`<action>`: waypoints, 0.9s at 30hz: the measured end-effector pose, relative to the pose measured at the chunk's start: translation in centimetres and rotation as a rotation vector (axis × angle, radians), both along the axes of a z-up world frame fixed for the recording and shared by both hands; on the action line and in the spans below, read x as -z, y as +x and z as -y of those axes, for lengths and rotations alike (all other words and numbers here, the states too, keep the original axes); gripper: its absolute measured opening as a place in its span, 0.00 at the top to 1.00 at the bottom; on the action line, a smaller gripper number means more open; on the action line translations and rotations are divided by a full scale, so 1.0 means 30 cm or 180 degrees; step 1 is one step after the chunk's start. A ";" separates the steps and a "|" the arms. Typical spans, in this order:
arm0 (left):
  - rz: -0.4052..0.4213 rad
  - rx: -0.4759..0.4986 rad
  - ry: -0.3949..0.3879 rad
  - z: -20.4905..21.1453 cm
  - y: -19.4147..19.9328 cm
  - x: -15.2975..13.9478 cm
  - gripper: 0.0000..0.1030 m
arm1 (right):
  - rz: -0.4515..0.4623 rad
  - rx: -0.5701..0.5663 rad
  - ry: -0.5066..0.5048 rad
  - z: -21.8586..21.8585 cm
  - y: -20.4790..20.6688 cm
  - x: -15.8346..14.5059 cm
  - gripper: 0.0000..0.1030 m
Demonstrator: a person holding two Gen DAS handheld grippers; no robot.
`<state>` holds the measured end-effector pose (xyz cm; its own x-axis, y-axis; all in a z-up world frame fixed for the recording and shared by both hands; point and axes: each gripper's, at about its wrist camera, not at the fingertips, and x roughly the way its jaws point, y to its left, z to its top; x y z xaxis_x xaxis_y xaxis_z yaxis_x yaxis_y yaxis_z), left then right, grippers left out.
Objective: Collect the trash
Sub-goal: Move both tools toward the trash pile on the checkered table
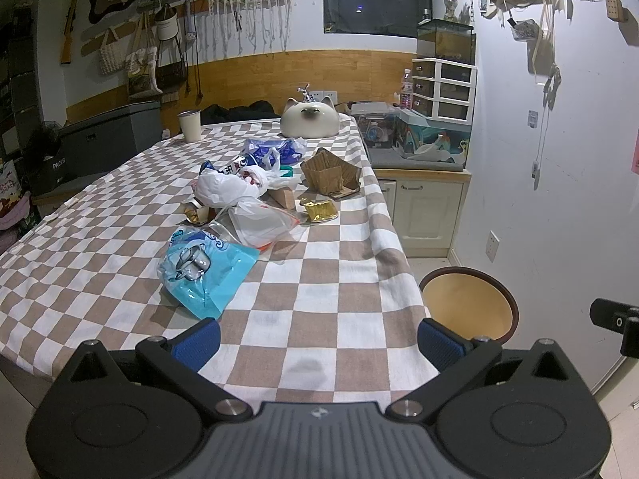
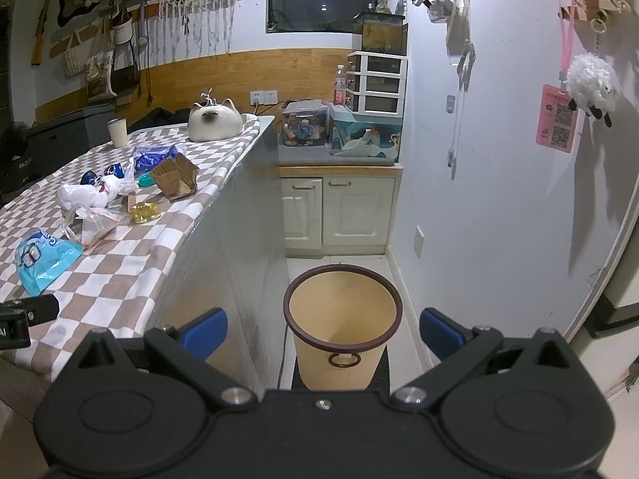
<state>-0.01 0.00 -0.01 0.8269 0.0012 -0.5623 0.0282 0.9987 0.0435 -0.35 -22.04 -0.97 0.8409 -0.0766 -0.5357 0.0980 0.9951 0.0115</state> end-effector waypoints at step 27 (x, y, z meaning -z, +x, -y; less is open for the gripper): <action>0.0118 -0.0561 0.0032 -0.180 0.155 0.019 0.00 | 0.0269 -0.0038 0.0176 0.012 0.086 -0.012 0.00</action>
<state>4.64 5.40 -0.58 0.8336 0.1534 -0.5307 -0.1492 0.9875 0.0512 2.24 -22.40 -0.62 0.8840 -0.0386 -0.4659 0.0825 0.9938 0.0742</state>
